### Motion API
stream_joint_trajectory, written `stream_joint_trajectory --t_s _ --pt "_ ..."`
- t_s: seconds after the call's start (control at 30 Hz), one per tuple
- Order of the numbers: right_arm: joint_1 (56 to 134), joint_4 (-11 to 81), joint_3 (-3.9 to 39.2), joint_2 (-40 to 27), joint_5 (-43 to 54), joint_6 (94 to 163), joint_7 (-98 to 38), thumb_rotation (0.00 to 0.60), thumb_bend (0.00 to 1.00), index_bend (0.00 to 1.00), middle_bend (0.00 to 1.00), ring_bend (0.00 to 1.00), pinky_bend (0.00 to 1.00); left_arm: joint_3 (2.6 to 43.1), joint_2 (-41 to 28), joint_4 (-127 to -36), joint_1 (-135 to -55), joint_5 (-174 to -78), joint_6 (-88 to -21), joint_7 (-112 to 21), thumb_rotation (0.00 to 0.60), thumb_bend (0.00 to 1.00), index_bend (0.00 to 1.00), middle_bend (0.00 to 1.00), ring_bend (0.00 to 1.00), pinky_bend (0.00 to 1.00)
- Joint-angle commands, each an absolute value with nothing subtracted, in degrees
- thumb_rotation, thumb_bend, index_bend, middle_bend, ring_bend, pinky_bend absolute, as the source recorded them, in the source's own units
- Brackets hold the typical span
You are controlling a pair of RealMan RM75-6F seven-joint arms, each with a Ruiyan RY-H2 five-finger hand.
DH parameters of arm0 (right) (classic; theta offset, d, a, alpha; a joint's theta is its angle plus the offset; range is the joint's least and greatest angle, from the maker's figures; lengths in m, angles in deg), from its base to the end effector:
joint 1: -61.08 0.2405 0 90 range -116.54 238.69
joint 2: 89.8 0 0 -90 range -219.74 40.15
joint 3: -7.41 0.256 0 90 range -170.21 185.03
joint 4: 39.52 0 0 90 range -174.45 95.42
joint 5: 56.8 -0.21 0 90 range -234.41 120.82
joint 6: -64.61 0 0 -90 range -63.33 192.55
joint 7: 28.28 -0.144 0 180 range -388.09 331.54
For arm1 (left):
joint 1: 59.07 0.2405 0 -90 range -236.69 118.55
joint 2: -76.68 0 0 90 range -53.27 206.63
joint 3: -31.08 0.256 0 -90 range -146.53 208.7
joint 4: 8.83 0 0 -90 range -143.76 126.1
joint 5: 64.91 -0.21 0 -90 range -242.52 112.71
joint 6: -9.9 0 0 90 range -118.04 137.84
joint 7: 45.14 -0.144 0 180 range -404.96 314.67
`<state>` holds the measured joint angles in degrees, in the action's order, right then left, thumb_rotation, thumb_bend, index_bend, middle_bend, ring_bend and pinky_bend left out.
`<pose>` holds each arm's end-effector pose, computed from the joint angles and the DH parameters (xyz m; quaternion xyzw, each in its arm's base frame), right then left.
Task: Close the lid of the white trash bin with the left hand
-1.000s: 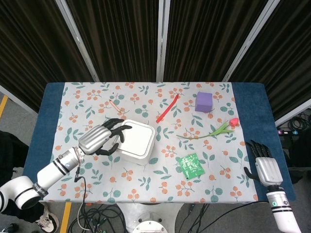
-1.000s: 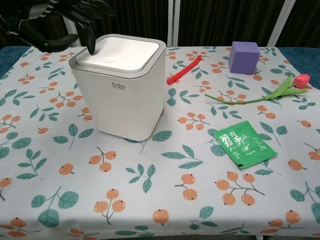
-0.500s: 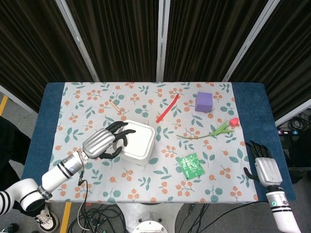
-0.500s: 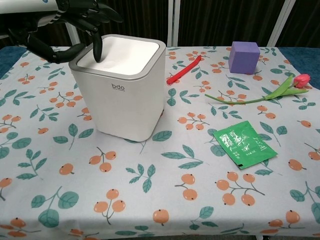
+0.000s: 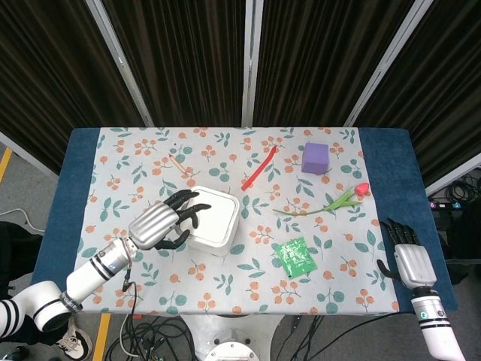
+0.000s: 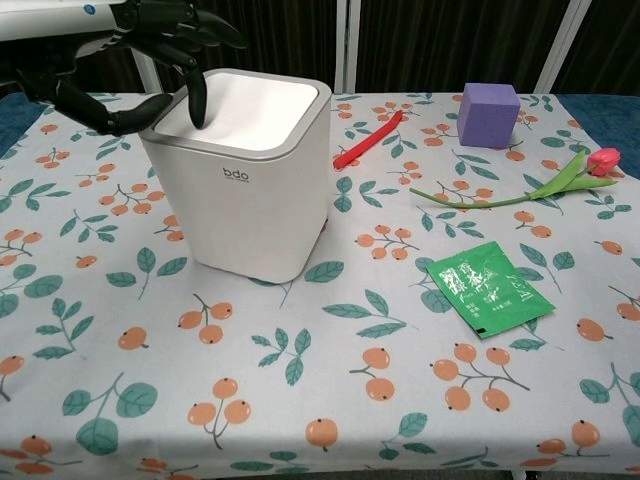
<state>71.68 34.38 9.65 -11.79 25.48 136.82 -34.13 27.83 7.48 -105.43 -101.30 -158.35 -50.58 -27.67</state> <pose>-0.3519 -0.2135 0.0836 0.6197 -0.4500 0.3402 0.5457 -0.1263 0.3046 0.0642 -0.7619 -0.3759 -0.4785 0.2218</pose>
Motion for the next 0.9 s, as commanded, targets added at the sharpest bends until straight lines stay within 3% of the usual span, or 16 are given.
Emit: stream_joint_trajectory --t_s 0.03,0.2,0.3,0.47,0.63,0.83,0.9 --pt "71.7 34.4 9.6 -11.8 25.5 136.8 -34.2 0.6 0.26 0.0 0.0 0.0 0.0 27.0 8.3 -106.1 -100.8 -158.2 -52.3 -27.7 0.6 0.57 0.12 0.4 0.04 0.03" --pt "71.6 34.5 9.8 -11.9 25.6 137.2 -34.4 0.6 0.26 0.0 0.0 0.0 0.0 25.3 10.2 -107.4 -97.3 -157.2 -59.3 -30.5 0.6 0.54 0.12 0.35 0.04 0.03" --pt "71.4 34.7 9.9 -12.3 25.8 137.9 -34.4 0.6 0.26 0.0 0.0 0.0 0.0 25.6 10.9 -107.6 -92.7 -155.8 -65.6 -34.0 0.6 0.42 0.13 0.33 0.04 0.03" --pt "70.9 35.6 10.1 -13.0 26.2 139.6 -34.3 0.6 0.26 0.0 0.0 0.0 0.0 30.2 11.6 -105.3 -85.7 -154.8 -69.7 -36.8 0.6 0.36 0.15 0.28 0.04 0.03" --pt "70.5 35.6 10.3 -12.4 26.6 140.9 -34.5 0.6 0.26 0.0 0.01 0.0 0.0 35.0 10.1 -100.1 -79.6 -155.5 -72.4 -44.8 0.6 0.35 0.13 0.16 0.03 0.04" --pt "70.3 35.2 11.2 -11.2 26.8 143.1 -32.8 0.6 0.26 0.0 0.0 0.0 0.0 36.3 6.4 -96.9 -73.6 -154.1 -76.6 -53.0 0.6 0.3 0.06 0.01 0.0 0.02" --pt "70.3 35.2 11.2 -11.1 27.4 143.8 -32.8 0.6 0.26 0.0 0.0 0.0 0.0 36.4 5.7 -96.6 -72.5 -153.4 -76.9 -54.4 0.6 0.28 0.04 0.0 0.0 0.02"
